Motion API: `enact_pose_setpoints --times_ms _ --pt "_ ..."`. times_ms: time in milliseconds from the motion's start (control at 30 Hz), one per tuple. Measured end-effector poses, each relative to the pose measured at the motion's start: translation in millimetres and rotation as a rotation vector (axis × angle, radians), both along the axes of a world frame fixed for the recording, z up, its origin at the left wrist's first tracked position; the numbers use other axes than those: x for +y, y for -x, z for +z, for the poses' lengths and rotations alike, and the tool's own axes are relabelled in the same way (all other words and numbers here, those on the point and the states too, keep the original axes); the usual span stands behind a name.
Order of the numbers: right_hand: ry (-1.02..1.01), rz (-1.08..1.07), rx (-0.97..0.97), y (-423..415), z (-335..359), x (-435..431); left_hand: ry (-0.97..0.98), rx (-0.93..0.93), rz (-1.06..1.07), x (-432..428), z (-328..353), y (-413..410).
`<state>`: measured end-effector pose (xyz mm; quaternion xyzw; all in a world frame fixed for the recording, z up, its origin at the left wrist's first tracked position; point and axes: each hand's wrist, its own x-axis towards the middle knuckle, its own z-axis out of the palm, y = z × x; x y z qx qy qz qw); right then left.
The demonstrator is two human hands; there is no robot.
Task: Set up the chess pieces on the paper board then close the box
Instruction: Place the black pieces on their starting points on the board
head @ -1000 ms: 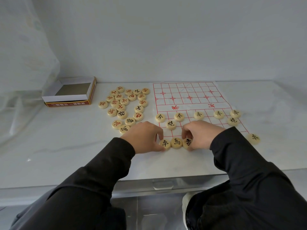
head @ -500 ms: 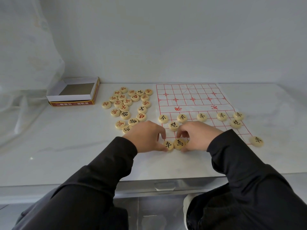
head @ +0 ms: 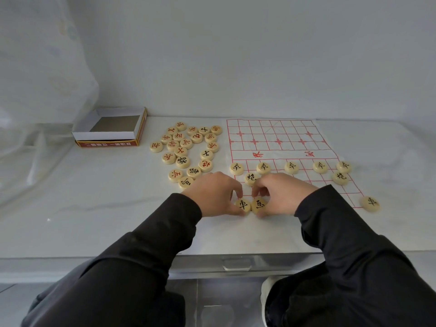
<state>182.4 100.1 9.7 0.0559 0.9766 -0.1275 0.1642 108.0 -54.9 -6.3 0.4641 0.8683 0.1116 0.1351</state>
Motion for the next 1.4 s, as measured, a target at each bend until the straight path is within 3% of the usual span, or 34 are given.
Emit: enact_pose_setpoints --times_ms 367,500,733,933,1400 --pt "0.042 -0.028 0.281 23.3 0.5 -7.0 -0.063 -0.014 0.316 -43.7 19.5 46.2" --pt "0.018 0.025 0.322 42.4 -3.8 -19.2 0.02 -0.001 0.426 -65.6 19.6 67.5" --pt "0.002 0.129 0.322 77.1 -4.9 -49.8 0.169 -0.115 0.403 -83.6 17.3 79.3" --pt "-0.117 0.188 0.258 103.0 -9.6 -58.1 0.155 -0.115 0.369 -76.8 15.6 81.1" --pt "0.113 0.145 0.236 109.5 -17.2 -52.6 0.065 -0.143 0.427 -68.5 6.2 84.9"
